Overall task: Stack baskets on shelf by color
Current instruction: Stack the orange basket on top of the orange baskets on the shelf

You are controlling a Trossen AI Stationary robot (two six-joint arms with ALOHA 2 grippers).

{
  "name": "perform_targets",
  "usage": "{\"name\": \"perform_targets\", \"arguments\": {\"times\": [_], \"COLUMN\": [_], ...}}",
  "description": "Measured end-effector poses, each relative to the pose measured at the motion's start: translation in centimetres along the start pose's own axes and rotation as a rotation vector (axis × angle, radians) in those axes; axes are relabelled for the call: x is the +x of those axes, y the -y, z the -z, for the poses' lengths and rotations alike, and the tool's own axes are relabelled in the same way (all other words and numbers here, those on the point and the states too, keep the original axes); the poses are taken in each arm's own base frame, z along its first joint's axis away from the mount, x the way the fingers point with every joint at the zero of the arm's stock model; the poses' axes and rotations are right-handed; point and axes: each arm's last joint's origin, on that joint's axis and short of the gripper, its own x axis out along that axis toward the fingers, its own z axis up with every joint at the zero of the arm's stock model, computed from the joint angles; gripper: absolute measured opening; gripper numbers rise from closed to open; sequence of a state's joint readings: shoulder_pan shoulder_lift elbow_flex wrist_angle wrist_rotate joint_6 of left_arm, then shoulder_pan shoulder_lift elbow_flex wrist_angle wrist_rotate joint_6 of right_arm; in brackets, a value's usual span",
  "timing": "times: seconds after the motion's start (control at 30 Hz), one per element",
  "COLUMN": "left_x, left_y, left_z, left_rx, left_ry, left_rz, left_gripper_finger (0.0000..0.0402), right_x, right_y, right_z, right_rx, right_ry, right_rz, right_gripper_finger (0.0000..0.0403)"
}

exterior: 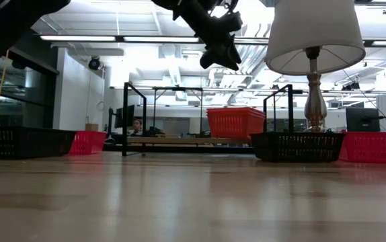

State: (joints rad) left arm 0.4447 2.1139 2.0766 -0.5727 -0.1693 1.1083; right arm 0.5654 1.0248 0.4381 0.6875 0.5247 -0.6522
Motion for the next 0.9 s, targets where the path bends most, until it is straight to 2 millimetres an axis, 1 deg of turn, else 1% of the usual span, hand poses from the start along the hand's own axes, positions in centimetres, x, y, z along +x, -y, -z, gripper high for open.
{"name": "perform_targets", "arguments": {"times": [0.13,0.23,0.3,0.37,0.43,0.47,0.5,0.6,0.7,0.77,0.9], "left_x": [-0.1,-0.2,-0.3,-0.2,0.3,0.6,0.8,1.5,2.3,2.6,3.4], "left_y": [0.5,1.3,1.8,1.9,2.3,2.5,2.5,3.0,4.5,5.7,7.4], "left_z": [-0.2,0.3,1.3,2.7,4.3,5.1,5.9,7.9,9.3,9.3,8.5], "left_rx": [-0.056,-0.109,-0.172,-0.252,-0.341,-0.381,-0.424,-0.483,-0.485,-0.463,-0.424], "left_ry": [-0.107,-0.188,-0.239,-0.279,-0.29,-0.299,-0.313,-0.361,-0.425,-0.442,-0.418], "left_rz": [-0.02,0.046,0.106,0.167,0.229,0.259,0.28,0.287,0.324,0.359,0.374], "left_gripper_finger": [0.0181,0.0164,0.0137,0.0096,0.0041,0.0021,0.0012,0.0007,0.0002,0.0001,0.0001], "right_x": [0.2,0.4,0.5,0.5,0.5,0.5,0.5,0.5,0.5,0.5,0.5], "right_y": [0.3,0.5,0.6,0.6,0.6,0.6,0.6,0.6,0.6,0.6,0.6], "right_z": [0.5,0.8,0.9,1.0,1.0,1.0,1.0,1.0,1.0,0.9,0.9], "right_rx": [0.02,0.029,0.034,0.045,0.045,0.045,0.045,0.044,0.043,0.04,0.033], "right_ry": [-0.029,-0.051,-0.061,-0.063,-0.062,-0.062,-0.061,-0.06,-0.06,-0.06,-0.059], "right_rz": [0.009,0.018,0.022,0.025,0.025,0.025,0.026,0.026,0.026,0.026,0.026], "right_gripper_finger": [0.0,0.0,0.0,0.0,0.0,0.0,0.0,0.0,0.0,0.0,0.0]}}
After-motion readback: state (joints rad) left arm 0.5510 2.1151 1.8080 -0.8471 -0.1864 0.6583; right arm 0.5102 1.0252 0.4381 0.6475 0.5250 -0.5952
